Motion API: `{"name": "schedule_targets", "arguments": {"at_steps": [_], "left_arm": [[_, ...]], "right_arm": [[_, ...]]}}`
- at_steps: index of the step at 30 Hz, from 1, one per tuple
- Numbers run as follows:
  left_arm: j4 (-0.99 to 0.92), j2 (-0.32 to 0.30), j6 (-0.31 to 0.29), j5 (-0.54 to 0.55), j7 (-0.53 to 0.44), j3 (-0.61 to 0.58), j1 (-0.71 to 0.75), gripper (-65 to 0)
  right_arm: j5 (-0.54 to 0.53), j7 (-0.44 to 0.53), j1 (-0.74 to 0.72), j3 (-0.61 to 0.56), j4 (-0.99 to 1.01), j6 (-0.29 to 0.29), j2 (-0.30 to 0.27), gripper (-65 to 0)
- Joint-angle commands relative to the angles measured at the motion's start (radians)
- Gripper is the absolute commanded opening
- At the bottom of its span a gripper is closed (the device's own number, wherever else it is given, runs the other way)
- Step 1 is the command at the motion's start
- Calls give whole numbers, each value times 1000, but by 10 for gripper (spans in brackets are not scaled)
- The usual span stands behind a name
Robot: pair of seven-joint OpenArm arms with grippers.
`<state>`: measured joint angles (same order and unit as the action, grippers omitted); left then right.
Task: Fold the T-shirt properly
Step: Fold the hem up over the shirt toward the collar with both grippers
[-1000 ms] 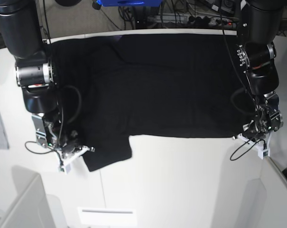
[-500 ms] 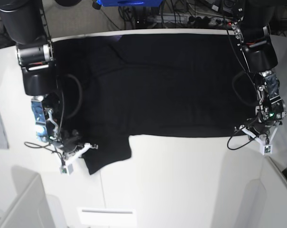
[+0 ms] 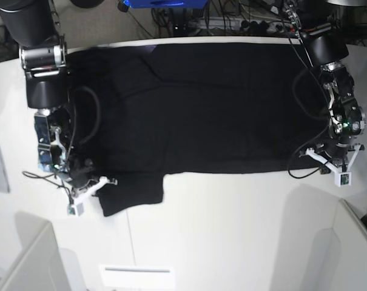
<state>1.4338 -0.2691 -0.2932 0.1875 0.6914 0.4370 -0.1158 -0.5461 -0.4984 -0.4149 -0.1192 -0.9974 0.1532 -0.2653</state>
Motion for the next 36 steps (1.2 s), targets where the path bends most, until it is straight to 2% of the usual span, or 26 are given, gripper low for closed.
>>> {"name": "schedule_targets", "arguments": {"at_steps": [1,5,15,17,21,23,30,36], "left_arm": [[38,-15,-5,7,-23,4,0,-650],[112,-14,-5,7,-23,4,51,-650],[272,43,-7,7,-9,52,149,-650],[307,57,-7,33,27,55,155,-650],[367,57,-7,169,98,113,186,-650],[391,55,-7,205,121,131,202,-650],[451,55,-7,217,132,145,282,-650],[520,55,-7,218,132,170,353,-650]], "right_arm": [[-10,10,-22,20,-38,1,-10,-650],[-9,-49,14,52,-114,1,-10,-650],[-9,-98,107,122,-232,1,-10,-650],[-9,-98,123,137,-254,3,-10,-650],[-9,-122,162,154,-314,3,-10,-650],[-9,-139,187,154,-351,3,-10,-650],[-10,-156,262,157,-455,3,-10,-650],[-10,-237,325,257,-561,4,-2,-650]]}}
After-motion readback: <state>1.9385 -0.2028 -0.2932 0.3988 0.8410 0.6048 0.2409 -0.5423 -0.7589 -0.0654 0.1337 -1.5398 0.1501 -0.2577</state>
